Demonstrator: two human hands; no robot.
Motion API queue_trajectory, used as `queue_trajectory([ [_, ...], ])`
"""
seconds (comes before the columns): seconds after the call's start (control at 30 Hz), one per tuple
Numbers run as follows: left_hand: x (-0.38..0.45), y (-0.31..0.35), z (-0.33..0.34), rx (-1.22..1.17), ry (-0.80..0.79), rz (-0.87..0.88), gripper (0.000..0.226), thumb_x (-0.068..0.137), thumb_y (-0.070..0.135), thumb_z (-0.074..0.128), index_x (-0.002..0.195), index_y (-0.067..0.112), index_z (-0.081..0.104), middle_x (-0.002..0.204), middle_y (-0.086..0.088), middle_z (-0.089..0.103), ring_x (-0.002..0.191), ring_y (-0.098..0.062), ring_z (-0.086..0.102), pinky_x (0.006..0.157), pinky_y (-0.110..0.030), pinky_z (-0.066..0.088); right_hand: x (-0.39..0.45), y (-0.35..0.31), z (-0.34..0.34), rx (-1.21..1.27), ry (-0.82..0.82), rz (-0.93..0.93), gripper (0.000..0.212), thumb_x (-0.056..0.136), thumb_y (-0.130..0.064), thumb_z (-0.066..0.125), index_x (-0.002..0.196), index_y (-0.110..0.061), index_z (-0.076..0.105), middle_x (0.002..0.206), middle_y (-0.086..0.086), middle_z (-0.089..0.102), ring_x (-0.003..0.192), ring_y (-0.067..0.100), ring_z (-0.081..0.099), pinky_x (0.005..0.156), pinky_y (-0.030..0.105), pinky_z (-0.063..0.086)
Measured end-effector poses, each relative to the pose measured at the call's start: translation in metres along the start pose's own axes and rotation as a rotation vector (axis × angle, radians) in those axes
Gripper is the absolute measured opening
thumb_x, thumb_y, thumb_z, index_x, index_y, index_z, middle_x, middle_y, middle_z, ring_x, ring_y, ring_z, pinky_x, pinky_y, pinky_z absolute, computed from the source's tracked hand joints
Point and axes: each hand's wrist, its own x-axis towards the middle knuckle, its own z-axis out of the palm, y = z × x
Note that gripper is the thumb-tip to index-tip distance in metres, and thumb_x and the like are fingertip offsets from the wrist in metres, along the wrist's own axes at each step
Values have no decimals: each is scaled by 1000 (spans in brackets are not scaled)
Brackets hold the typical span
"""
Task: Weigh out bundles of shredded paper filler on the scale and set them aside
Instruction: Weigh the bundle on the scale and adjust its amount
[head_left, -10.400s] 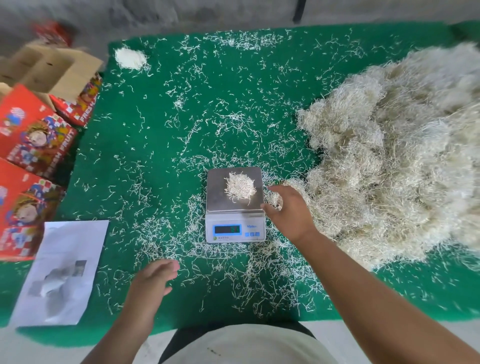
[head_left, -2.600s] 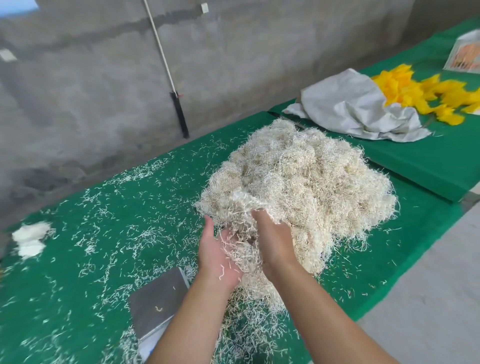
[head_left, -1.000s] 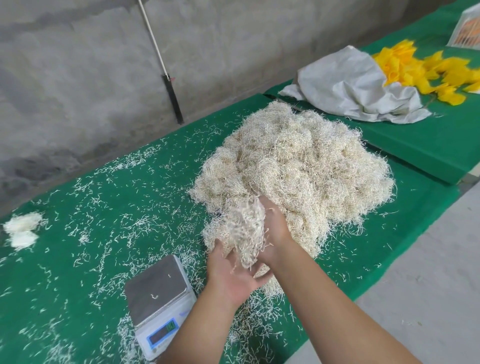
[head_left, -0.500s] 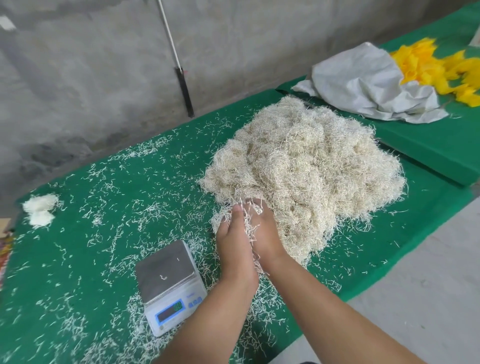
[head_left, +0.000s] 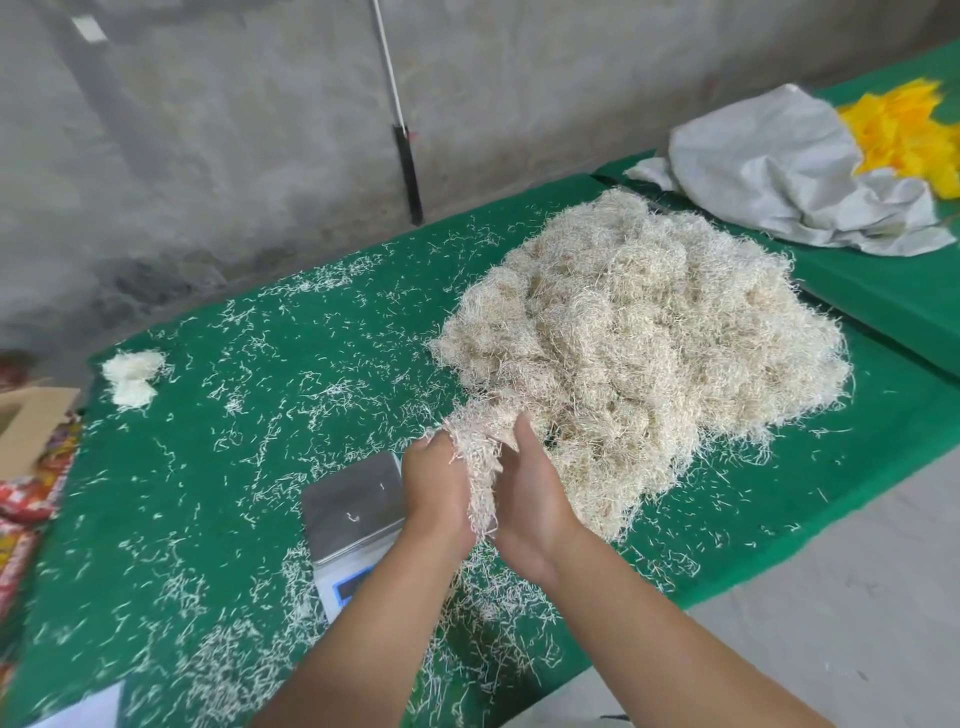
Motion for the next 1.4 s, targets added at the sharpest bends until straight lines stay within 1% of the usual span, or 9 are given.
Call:
queue_trajectory([
  [0.13,-13,-12,2,76,-121,276,33,95,15,41,100,32,68,101,-11,73,82,-28,66,78,-42,52,-2,4,-6,339,-103,227,74,104,-69,34,134,-10,67,123,21,74,109,37,75,92,50,61],
  [0.23,-21,-21,3,349,-137,567,37,83,26,35,96,37,68,80,5,68,74,-20,64,73,-41,57,-5,4,-8,453,-135,221,75,100,-70,44,112,-3,77,105,20,75,92,37,77,84,41,60],
  [0.33,-20,-24,3,597,-143,774,44,84,18,35,103,35,71,115,17,62,116,-7,54,104,-44,43,-5,-2,-13,390,-48,162,82,85,-74,61,136,-10,64,131,16,69,121,35,68,108,46,48],
  [0.57,-14,-10,9,925,-118,675,50,96,29,37,140,33,61,166,5,30,156,-15,13,125,-58,12,-15,-8,-10,94,60,-152,105,71,-94,62,158,-39,41,171,7,29,158,25,26,128,55,24],
  [0.8,-31,-12,25,662,-339,794,51,96,36,33,137,30,62,141,11,59,128,-6,53,112,-41,45,1,-19,-24,152,72,-161,42,108,-49,50,122,-12,64,101,10,73,96,25,72,86,42,57],
  [1.07,-38,-42,7,986,-379,1306,63,107,57,25,149,18,53,162,5,41,156,-10,20,129,-44,14,4,-21,-34,157,187,-34,38,114,-28,41,90,-3,57,78,12,66,64,13,73,61,24,58],
  [1.2,-22,-39,2,954,-245,1170,71,105,64,23,136,13,63,139,0,60,137,-17,48,125,-44,24,-14,-29,-35,243,-30,203,90,101,-70,43,144,8,50,140,27,62,129,40,62,122,48,38],
  [1.3,-13,-25,9,919,-191,1095,65,103,63,30,111,11,68,107,1,64,102,-18,58,91,-36,49,-17,-28,-35,348,-226,251,100,99,-80,34,153,4,43,150,30,54,140,43,54,126,55,30],
  [1.4,-6,-7,18,870,-141,1043,47,106,50,41,71,21,52,74,7,53,66,-13,50,59,-33,37,-18,-30,-32,346,-318,239,107,93,-86,32,160,-3,36,152,27,54,139,43,55,120,64,34],
])
